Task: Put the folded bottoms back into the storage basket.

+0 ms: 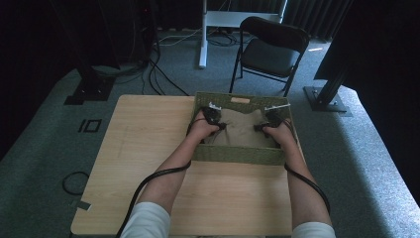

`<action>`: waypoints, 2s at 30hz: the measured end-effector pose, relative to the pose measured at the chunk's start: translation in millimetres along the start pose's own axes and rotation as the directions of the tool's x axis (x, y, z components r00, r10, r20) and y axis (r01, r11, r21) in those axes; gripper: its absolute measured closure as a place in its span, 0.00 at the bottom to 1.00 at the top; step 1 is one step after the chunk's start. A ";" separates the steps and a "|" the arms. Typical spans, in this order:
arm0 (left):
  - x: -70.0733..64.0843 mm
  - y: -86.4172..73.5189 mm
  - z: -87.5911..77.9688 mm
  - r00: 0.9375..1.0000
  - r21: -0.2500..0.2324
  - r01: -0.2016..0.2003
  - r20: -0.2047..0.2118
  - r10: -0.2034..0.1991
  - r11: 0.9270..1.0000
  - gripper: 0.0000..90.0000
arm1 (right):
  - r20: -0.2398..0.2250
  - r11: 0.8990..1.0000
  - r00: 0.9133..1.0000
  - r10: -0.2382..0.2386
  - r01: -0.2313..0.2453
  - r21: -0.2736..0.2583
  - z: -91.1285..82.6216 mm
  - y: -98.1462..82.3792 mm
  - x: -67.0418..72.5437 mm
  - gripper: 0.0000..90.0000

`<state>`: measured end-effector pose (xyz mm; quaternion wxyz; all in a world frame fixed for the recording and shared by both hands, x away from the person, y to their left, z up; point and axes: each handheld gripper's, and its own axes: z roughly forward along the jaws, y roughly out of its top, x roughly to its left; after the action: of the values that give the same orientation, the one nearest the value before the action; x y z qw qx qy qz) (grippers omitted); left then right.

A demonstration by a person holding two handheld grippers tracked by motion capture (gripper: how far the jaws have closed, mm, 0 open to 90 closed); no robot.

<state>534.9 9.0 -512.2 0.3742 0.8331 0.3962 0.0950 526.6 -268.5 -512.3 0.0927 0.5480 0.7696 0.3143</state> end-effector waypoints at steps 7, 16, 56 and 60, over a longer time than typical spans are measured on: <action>1.5 -2.1 4.7 0.998 0.012 -0.010 -0.058 0.011 1.000 0.35 | 0.091 0.997 0.992 -0.083 0.083 0.000 5.8 -1.2 -1.1 0.33; -3.3 1.5 -0.2 0.990 0.030 -0.070 -0.117 0.073 0.997 0.22 | 0.138 0.994 0.987 -0.084 0.093 -0.061 -6.7 3.0 -3.1 0.20; -43.5 26.7 -93.3 0.992 -0.203 -0.105 -0.092 0.088 0.974 0.20 | 0.093 0.949 0.984 -0.150 0.170 -0.265 -90.2 10.4 37.9 0.16; -48.5 29.1 -104.0 0.989 -0.207 -0.129 -0.094 0.111 0.970 0.20 | 0.078 0.945 0.985 -0.157 0.173 -0.278 -98.7 8.6 41.8 0.16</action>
<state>472.3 18.8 -412.2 0.4381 0.8060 0.3478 0.1935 469.3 -266.8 -421.4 0.2172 0.4711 0.7569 0.3975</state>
